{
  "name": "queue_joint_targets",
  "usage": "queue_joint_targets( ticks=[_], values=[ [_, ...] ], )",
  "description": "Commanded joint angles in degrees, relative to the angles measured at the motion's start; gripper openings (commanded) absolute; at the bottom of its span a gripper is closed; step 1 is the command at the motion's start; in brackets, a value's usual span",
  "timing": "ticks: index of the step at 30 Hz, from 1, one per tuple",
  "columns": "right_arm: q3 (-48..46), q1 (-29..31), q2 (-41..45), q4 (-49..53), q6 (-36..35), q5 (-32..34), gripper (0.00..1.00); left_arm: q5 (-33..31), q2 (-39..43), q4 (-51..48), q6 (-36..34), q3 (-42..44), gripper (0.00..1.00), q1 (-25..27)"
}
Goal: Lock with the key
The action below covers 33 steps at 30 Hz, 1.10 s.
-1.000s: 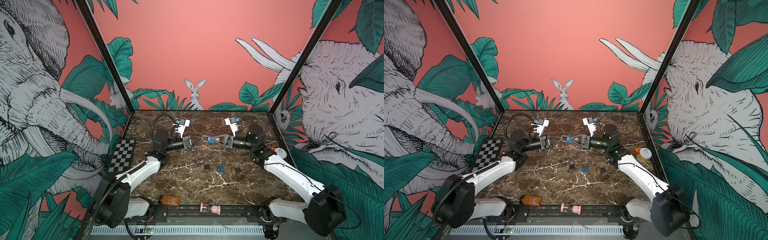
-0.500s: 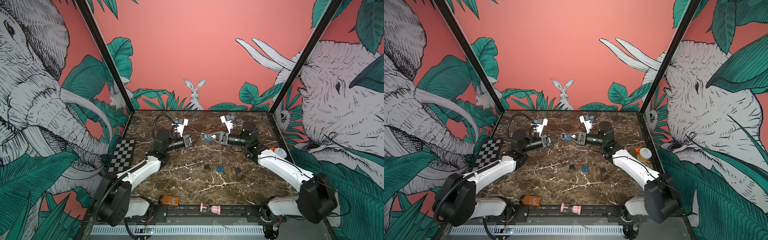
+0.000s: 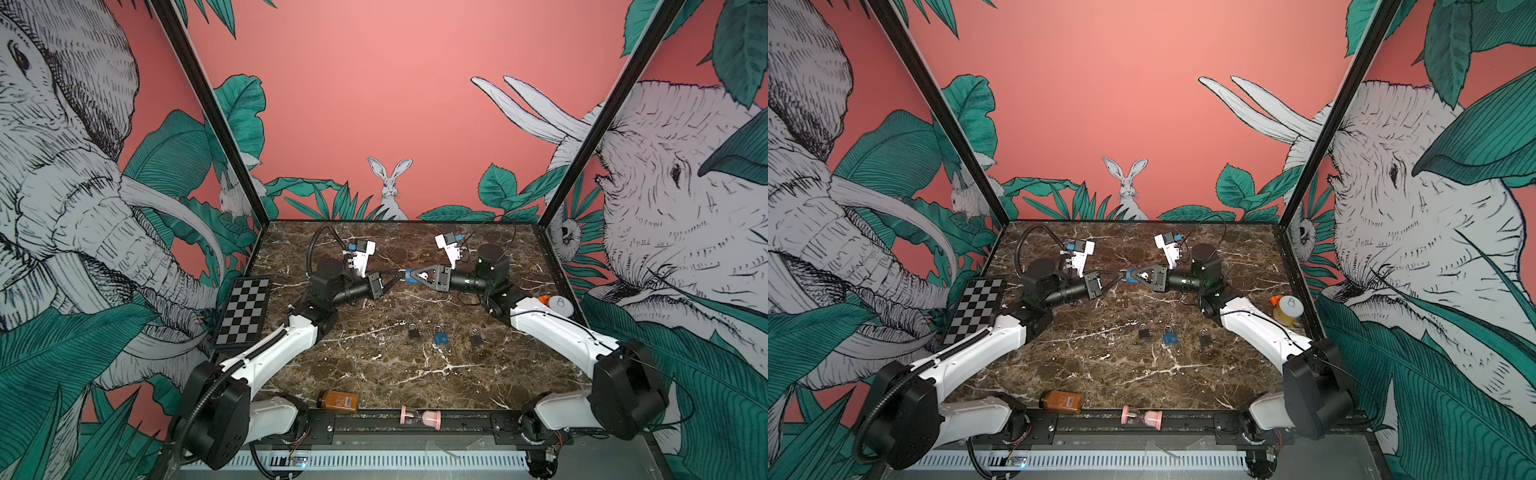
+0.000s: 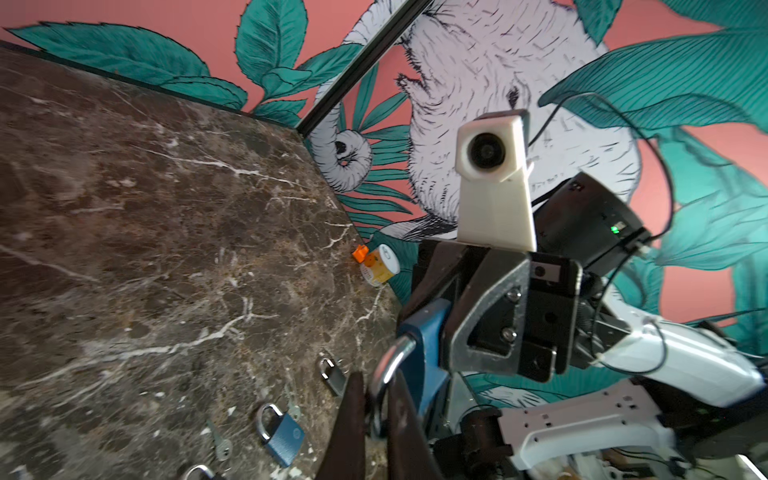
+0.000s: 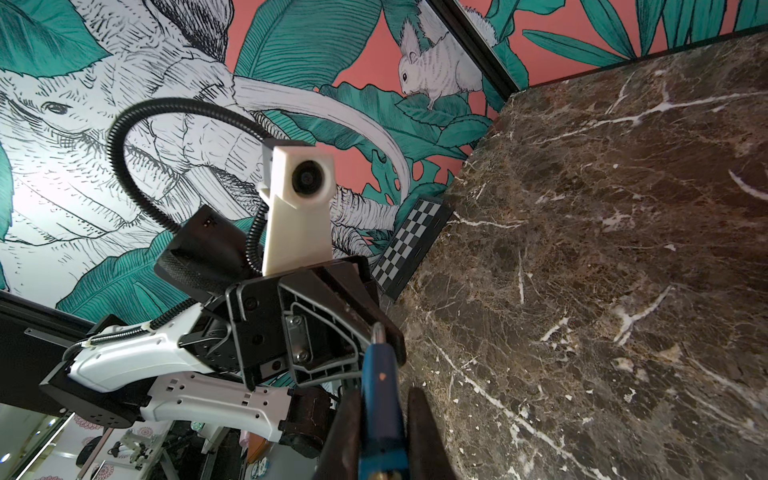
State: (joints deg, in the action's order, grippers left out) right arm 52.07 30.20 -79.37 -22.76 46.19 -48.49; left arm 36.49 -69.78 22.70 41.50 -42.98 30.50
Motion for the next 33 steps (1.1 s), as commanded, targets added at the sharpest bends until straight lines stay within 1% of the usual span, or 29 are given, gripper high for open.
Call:
queue_joint_targets(
  ticks=[1,2,3,5,8,9,11,13,15,17,23,30,33],
  values=[
    [-1.9,0.4,1.2,1.4,1.6,3.4,0.0,-5.1,2.4,-9.2,-9.8,-4.4,0.49,2.6],
    [-2.4,-0.1,2.1,1.7,1.6,3.4,0.0,-4.9,1.9,-9.1,-9.2,-4.5,0.58,1.7],
    [-2.8,-0.4,3.1,2.1,1.5,3.4,0.0,-4.0,1.5,-8.2,-8.1,-4.4,0.62,0.8],
    [-3.3,-1.0,4.9,3.8,0.6,3.5,0.0,-2.9,1.3,-5.8,-6.2,-3.4,0.66,-0.3],
    [-4.6,-2.0,7.8,5.2,-0.2,3.5,0.0,-2.5,1.5,-4.5,-5.4,-2.7,0.67,-1.0],
    [-5.4,-2.5,8.8,5.1,-0.1,3.5,0.0,-0.4,1.5,-3.8,-5.1,-2.4,0.67,-1.1],
    [-7.0,-3.0,10.6,2.9,0.6,3.3,0.0,1.3,1.3,-1.1,-3.6,-1.7,0.67,-1.2],
    [-8.3,-3.5,11.7,0.5,1.7,2.6,0.0,4.4,0.3,1.6,-2.1,-1.5,0.68,-1.3],
    [-8.8,-3.6,12.0,-1.6,2.6,1.4,0.0,8.7,-1.5,6.0,0.3,-1.4,0.67,-1.2],
    [-9.1,-3.6,12.1,-3.5,3.5,0.5,0.0,11.5,-3.4,10.1,3.0,-1.3,0.67,-1.2],
    [-9.0,-3.6,11.9,-8.5,5.6,-1.3,0.0,16.5,-8.4,19.7,9.5,-1.4,0.62,-1.1],
    [-8.9,-3.6,11.9,-9.2,4.4,-2.1,0.0,20.7,-11.8,29.0,16.9,-1.6,0.45,-0.6],
    [-8.6,-3.6,11.6,-9.4,4.4,-1.9,0.0,21.8,-12.3,31.4,18.5,-1.4,0.39,0.0]
  ],
)
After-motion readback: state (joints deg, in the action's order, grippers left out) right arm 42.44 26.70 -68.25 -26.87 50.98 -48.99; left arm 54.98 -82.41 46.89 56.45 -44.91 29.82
